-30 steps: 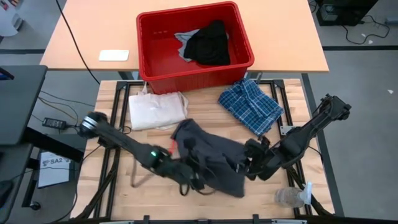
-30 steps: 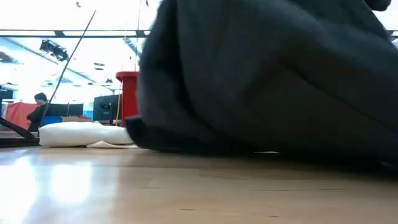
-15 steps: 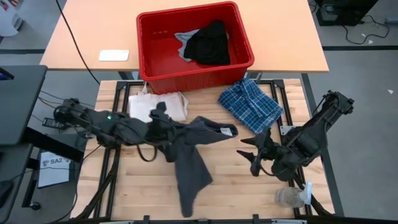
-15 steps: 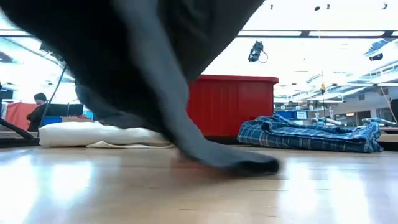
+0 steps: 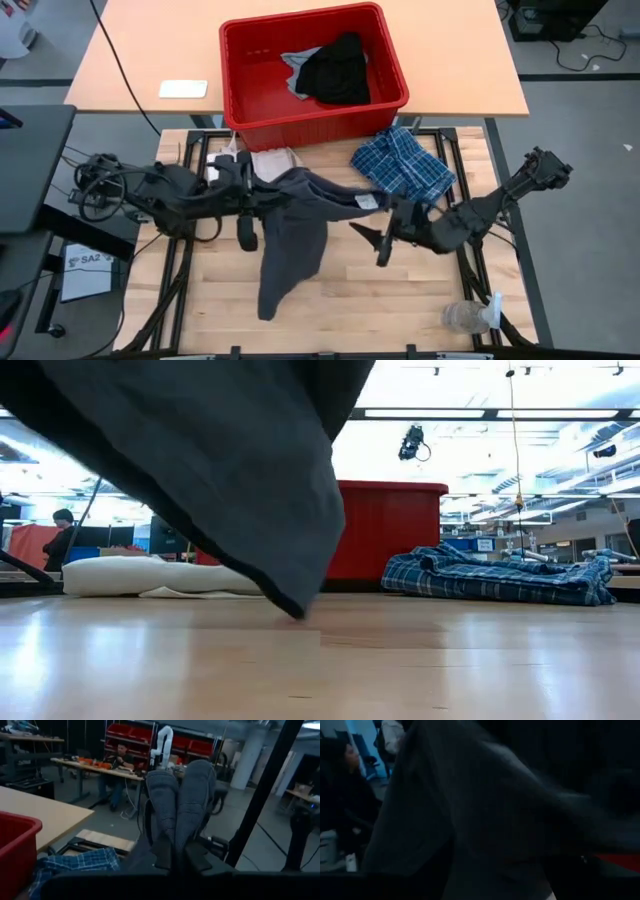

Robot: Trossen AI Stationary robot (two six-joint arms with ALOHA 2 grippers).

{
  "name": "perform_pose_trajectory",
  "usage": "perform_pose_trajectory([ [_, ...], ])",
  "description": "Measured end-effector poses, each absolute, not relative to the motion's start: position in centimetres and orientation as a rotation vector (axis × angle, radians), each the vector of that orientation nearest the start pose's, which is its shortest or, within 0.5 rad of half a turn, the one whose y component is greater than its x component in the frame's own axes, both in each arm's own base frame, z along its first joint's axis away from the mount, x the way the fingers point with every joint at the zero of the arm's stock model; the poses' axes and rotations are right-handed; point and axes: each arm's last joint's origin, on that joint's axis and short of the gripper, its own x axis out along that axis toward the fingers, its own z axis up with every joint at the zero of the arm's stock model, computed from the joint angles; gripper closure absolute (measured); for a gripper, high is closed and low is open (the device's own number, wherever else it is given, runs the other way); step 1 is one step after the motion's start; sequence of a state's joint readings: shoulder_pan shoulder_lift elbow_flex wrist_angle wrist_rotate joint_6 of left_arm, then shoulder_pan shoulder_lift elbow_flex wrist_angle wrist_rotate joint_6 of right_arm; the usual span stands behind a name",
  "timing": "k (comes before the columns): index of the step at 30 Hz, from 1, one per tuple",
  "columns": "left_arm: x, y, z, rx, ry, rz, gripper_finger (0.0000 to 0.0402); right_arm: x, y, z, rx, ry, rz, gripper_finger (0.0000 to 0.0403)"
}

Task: Fold laundry
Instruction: Fold the gray shorts

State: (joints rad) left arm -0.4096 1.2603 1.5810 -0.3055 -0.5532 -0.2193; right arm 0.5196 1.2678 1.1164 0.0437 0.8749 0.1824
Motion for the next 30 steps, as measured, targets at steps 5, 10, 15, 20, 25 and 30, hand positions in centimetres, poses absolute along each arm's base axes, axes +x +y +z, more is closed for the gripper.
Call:
perform_pose_trajectory([
  [5, 22.9, -9.0, 49.0, -0.228, -0.023, 0.112, 0.0389, 26.0, 10.4, 37.7, 0.091, 0.000, -0.334, 0.0112],
  [10, 22.2, -9.6, 49.2, -0.239, -0.027, 0.082, 0.0389, 25.3, 10.5, 37.7, 0.092, 0.029, -0.319, 0.0112],
  [15, 20.9, -9.6, 49.8, -0.276, -0.051, 0.068, 0.0389, 24.0, 10.7, 38.4, 0.089, 0.026, -0.282, 0.0111],
  [20, 20.7, -9.6, 49.9, -0.280, -0.056, 0.067, 0.0389, 23.8, 10.4, 39.0, 0.023, 0.009, -0.180, 0.0104],
  [25, 20.7, -9.6, 50.0, -0.280, -0.057, 0.067, 0.0388, 25.0, 10.2, 39.0, 0.013, -0.028, -0.048, 0.0094],
  [30, 20.8, -9.3, 49.9, -0.274, -0.047, 0.087, 0.0388, 25.7, 9.8, 39.5, 0.080, -0.095, 0.037, 0.0126],
])
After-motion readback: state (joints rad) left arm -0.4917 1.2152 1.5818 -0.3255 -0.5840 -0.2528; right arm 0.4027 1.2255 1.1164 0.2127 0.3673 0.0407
